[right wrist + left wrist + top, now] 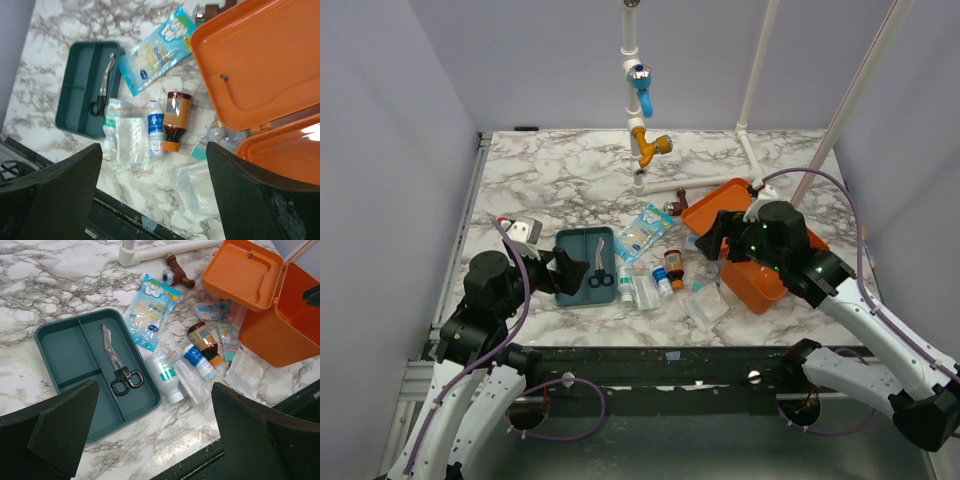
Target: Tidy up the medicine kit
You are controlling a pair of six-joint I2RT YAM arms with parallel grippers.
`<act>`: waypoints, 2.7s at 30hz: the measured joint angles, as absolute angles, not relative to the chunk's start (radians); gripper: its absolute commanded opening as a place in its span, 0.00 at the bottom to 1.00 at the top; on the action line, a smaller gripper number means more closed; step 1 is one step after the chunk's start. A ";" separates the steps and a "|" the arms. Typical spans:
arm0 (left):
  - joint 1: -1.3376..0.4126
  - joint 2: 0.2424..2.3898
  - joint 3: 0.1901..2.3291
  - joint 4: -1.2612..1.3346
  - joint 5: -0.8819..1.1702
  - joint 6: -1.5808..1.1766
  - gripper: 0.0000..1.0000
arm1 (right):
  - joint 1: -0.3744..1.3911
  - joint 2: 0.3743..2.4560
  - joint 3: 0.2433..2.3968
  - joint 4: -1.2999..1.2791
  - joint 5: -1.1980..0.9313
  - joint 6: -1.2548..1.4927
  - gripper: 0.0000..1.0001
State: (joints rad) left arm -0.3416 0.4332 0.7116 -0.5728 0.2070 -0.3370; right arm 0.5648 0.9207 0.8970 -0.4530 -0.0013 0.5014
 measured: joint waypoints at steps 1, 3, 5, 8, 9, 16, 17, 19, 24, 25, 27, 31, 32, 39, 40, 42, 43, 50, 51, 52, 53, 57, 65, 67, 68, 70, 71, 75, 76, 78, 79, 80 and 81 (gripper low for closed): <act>-0.342 0.433 0.712 -0.572 0.207 -0.337 0.99 | 0.613 0.939 0.897 -0.459 0.031 0.505 0.87; -0.342 0.433 0.712 -0.573 0.207 -0.337 0.99 | 0.687 0.971 0.899 -0.467 0.084 0.509 0.86; -0.342 0.433 0.712 -0.573 0.207 -0.337 0.99 | 0.775 1.018 0.911 -0.480 0.154 0.519 0.86; -0.342 0.433 0.712 -0.574 0.206 -0.337 0.98 | 0.894 1.102 0.942 -0.499 0.247 0.535 0.85; -0.342 0.433 0.712 -0.574 0.206 -0.337 0.98 | 0.934 1.134 0.953 -0.506 0.283 0.542 0.84; -0.342 0.433 0.712 -0.576 0.205 -0.337 0.99 | 0.997 1.279 0.981 -0.526 0.427 0.611 0.81; -0.342 0.433 0.712 -0.577 0.205 -0.337 0.99 | 0.997 1.291 0.981 -0.525 0.441 0.620 0.81; -0.342 0.433 0.712 -0.577 0.204 -0.337 0.99 | 0.997 1.315 0.985 -0.522 0.466 0.636 0.79; -0.342 0.433 0.712 -0.579 0.204 -0.337 0.98 | 0.997 1.428 1.049 -0.517 0.523 0.688 0.76; -0.342 0.433 0.712 -0.579 0.204 -0.337 0.98 | 0.997 1.457 1.063 -0.516 0.535 0.699 0.76; -0.342 0.433 0.712 -0.579 0.204 -0.337 0.98 | 0.997 1.509 1.081 -0.514 0.552 0.717 0.74; -0.342 0.433 0.712 -0.579 0.204 -0.338 0.99 | 0.997 1.604 1.107 -0.515 0.574 0.743 0.70; -0.342 0.433 0.712 -0.579 0.204 -0.338 0.98 | 0.997 1.620 1.113 -0.515 0.581 0.746 0.70; -0.342 0.432 0.712 -0.579 0.204 -0.339 0.99 | 0.991 1.702 1.160 -0.511 0.622 0.760 0.66; -0.342 0.431 0.712 -0.579 0.204 -0.339 0.99 | 0.984 1.709 1.161 -0.506 0.622 0.760 0.66; -0.342 0.430 0.712 -0.579 0.204 -0.341 0.99 | 0.974 1.720 1.161 -0.498 0.619 0.760 0.65; -0.342 0.429 0.712 -0.579 0.204 -0.341 0.98 | 0.962 1.723 1.158 -0.489 0.614 0.760 0.65; -0.342 0.426 0.712 -0.579 0.206 -0.342 0.99 | 0.903 1.733 1.135 -0.433 0.582 0.758 0.65; -0.342 0.426 0.712 -0.579 0.206 -0.342 0.99 | 0.902 1.736 1.129 -0.422 0.573 0.758 0.65; -0.342 0.426 0.712 -0.579 0.206 -0.342 0.98 | 0.902 1.739 1.124 -0.412 0.562 0.758 0.65; -0.342 0.426 0.712 -0.579 0.206 -0.342 0.98 | 0.902 1.742 1.119 -0.405 0.553 0.757 0.65; -0.342 0.426 0.712 -0.579 0.207 -0.342 0.98 | 0.901 1.766 1.108 -0.382 0.525 0.756 0.62; -0.342 0.426 0.712 -0.579 0.207 -0.342 0.99 | 0.895 1.776 1.081 -0.351 0.493 0.751 0.45; -0.342 0.426 0.712 -0.579 0.207 -0.342 0.99 | 0.894 1.776 1.077 -0.342 0.493 0.751 0.40; -0.342 0.426 0.712 -0.579 0.207 -0.342 0.98 | 0.894 1.776 1.077 -0.338 0.492 0.750 0.39; -0.342 0.426 0.712 -0.579 0.207 -0.342 0.98 | 0.894 1.774 1.075 -0.333 0.490 0.748 0.36; -0.342 0.426 0.712 -0.579 0.207 -0.342 0.99 | 0.894 1.773 1.073 -0.331 0.487 0.746 0.35; -0.342 0.426 0.712 -0.579 0.207 -0.342 0.99 | 0.893 1.748 1.064 -0.337 0.475 0.725 0.31; -0.342 0.426 0.712 -0.579 0.207 -0.342 0.99 | 0.894 1.733 1.063 -0.341 0.473 0.718 0.31; -0.342 0.426 0.712 -0.579 0.207 -0.342 0.99 | 0.894 1.691 1.062 -0.350 0.472 0.702 0.31; -0.342 0.426 0.712 -0.579 0.207 -0.342 0.99 | 0.894 1.665 1.063 -0.354 0.472 0.694 0.31; -0.342 0.426 0.712 -0.579 0.207 -0.342 0.98 | 0.894 1.631 1.063 -0.363 0.470 0.680 0.31; -0.342 0.426 0.712 -0.579 0.207 -0.342 0.98 | 0.894 1.606 1.063 -0.369 0.469 0.670 0.31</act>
State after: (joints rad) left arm -0.3416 0.4263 0.7116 -0.5789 0.2066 -0.3420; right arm 0.8936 1.6058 1.0630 -0.3687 0.4690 0.6701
